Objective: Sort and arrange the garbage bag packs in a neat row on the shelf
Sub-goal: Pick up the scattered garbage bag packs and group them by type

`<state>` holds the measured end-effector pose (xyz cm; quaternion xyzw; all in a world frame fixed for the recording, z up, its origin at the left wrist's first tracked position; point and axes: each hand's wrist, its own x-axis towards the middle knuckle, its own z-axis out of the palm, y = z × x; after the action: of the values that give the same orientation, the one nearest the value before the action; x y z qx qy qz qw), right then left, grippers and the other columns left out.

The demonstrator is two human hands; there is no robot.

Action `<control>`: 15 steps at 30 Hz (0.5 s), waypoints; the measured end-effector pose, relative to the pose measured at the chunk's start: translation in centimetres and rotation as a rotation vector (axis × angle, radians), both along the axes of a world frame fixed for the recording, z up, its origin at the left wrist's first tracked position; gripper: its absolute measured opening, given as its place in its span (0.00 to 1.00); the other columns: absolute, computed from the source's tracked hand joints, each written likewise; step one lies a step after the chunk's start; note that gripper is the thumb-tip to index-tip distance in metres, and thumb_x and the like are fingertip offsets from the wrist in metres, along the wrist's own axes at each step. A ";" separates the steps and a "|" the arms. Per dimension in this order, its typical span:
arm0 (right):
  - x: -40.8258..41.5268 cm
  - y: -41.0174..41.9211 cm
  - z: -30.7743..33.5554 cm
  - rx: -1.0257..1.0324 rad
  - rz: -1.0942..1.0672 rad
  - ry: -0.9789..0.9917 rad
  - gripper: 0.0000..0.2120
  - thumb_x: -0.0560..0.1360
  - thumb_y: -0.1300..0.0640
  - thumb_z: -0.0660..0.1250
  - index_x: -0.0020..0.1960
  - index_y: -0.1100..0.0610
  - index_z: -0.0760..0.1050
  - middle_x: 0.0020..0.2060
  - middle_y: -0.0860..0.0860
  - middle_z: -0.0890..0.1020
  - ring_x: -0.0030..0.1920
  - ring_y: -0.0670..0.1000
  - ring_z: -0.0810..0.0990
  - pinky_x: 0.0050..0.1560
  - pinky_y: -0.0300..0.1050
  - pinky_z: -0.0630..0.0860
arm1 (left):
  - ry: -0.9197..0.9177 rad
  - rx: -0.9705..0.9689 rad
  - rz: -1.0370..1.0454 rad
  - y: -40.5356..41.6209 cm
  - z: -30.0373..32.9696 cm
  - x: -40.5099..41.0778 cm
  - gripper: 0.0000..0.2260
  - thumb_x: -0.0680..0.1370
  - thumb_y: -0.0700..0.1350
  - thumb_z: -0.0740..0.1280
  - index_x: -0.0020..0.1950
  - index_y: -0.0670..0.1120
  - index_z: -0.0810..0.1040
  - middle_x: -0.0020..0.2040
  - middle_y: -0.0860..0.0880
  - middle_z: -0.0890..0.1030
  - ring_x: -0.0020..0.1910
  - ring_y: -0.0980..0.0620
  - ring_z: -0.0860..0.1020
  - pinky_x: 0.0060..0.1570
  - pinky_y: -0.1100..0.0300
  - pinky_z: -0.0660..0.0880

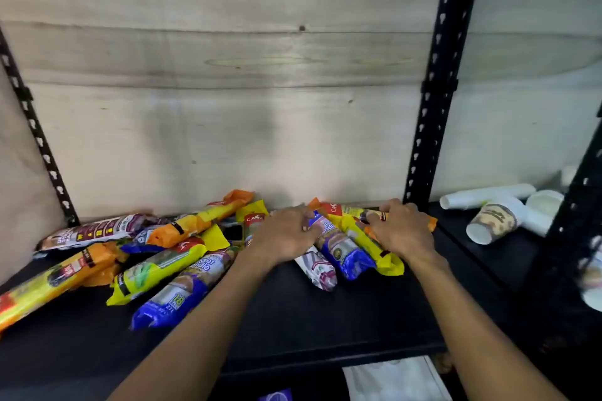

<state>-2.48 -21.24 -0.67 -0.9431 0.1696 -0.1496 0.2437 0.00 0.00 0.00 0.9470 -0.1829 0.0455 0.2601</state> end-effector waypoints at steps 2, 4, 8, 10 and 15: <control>1.0 -1.3 -0.1 0.070 -0.101 0.059 0.28 0.77 0.39 0.61 0.70 0.56 0.69 0.68 0.62 0.69 0.68 0.65 0.67 0.63 0.57 0.70 | 0.007 0.040 -0.018 -1.9 0.2 1.5 0.19 0.78 0.59 0.62 0.66 0.53 0.76 0.64 0.51 0.79 0.62 0.49 0.77 0.62 0.53 0.74; 2.1 -2.3 -0.2 0.128 -0.169 0.144 0.34 0.77 0.37 0.62 0.73 0.59 0.64 0.71 0.63 0.64 0.70 0.66 0.64 0.63 0.58 0.70 | 0.021 0.077 -0.027 -3.6 0.4 3.5 0.19 0.78 0.59 0.61 0.65 0.52 0.76 0.65 0.51 0.78 0.63 0.48 0.76 0.63 0.52 0.73; 5.1 -4.0 -0.9 0.180 -0.240 0.259 0.44 0.73 0.31 0.63 0.77 0.58 0.56 0.74 0.63 0.58 0.71 0.67 0.61 0.65 0.57 0.68 | 0.040 0.159 -0.015 -7.1 -0.3 7.9 0.20 0.78 0.60 0.59 0.66 0.54 0.75 0.66 0.50 0.77 0.65 0.46 0.74 0.63 0.52 0.72; 6.5 -4.7 -1.4 0.194 -0.239 0.304 0.47 0.71 0.30 0.64 0.78 0.57 0.54 0.74 0.62 0.56 0.71 0.66 0.62 0.65 0.56 0.69 | 0.050 0.156 -0.005 -8.8 -0.9 9.7 0.19 0.79 0.59 0.58 0.66 0.53 0.75 0.67 0.48 0.77 0.65 0.46 0.74 0.61 0.53 0.72; 8.4 -6.4 -2.6 0.175 -0.190 0.394 0.48 0.68 0.36 0.73 0.76 0.56 0.53 0.73 0.62 0.55 0.68 0.64 0.67 0.65 0.56 0.73 | 0.126 0.178 -0.015 -13.0 -3.0 11.8 0.21 0.81 0.57 0.52 0.70 0.54 0.72 0.70 0.45 0.71 0.68 0.43 0.70 0.64 0.50 0.70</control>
<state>5.96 -27.63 -3.29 -0.9092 0.3143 0.0301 0.2714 11.84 -12.98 -2.97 0.9660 -0.1767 -0.0324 0.1862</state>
